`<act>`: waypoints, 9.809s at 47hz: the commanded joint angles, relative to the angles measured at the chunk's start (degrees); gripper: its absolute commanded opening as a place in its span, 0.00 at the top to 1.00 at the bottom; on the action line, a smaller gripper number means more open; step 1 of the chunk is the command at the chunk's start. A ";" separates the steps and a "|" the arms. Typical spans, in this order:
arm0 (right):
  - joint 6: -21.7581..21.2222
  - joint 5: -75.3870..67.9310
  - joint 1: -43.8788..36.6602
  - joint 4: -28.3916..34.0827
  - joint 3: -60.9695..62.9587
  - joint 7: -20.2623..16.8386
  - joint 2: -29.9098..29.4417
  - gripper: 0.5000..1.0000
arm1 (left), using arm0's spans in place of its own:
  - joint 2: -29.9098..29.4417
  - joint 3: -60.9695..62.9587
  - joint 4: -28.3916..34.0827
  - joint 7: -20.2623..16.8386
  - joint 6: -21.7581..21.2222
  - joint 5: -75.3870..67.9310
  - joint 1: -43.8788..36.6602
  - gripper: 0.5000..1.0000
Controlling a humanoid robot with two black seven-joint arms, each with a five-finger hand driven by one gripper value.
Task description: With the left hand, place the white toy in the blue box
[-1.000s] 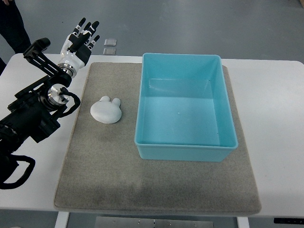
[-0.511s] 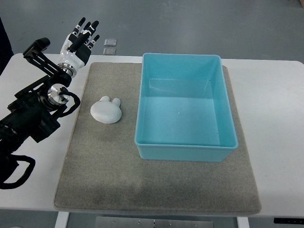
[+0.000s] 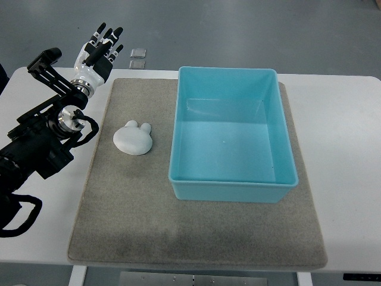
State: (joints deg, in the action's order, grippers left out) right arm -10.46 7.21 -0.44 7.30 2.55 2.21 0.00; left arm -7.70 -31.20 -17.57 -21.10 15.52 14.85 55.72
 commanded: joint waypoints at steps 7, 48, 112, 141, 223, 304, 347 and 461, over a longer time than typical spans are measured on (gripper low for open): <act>0.00 0.00 0.00 0.00 0.00 -0.01 0.00 0.13 | -0.30 0.00 0.00 0.00 0.12 -0.79 -0.27 0.02; 0.00 0.00 0.00 0.00 0.00 -0.01 0.00 0.13 | -1.26 0.18 -3.08 0.27 -0.67 -12.38 0.44 0.02; 0.00 0.00 0.00 0.00 0.00 -0.01 0.00 0.13 | -28.68 15.38 -38.67 0.09 -0.85 -64.51 4.13 0.02; 0.00 0.00 -0.09 0.00 0.00 -0.01 0.00 0.13 | -37.38 20.31 -53.26 0.00 1.26 -85.94 6.94 0.02; 0.00 0.00 -0.09 0.00 0.00 -0.01 0.00 0.13 | -35.01 19.87 -51.16 0.88 -5.50 -102.39 3.51 1.00; 0.00 0.00 -0.09 0.00 0.00 -0.01 0.00 0.13 | -14.62 18.28 -45.01 0.88 -22.03 -99.40 6.24 1.00; 0.00 0.00 0.00 0.00 0.00 -0.01 0.00 0.13 | -13.04 16.44 -43.51 0.79 -25.28 -98.87 4.39 0.14; 0.00 0.00 0.00 0.00 0.00 -0.01 0.00 0.13 | -5.04 -2.90 -8.97 6.95 3.90 -7.12 1.84 0.02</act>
State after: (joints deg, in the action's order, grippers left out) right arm -10.46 7.21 -0.44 7.30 2.55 2.23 0.00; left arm -12.75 -33.86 -26.62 -14.06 19.50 7.74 57.68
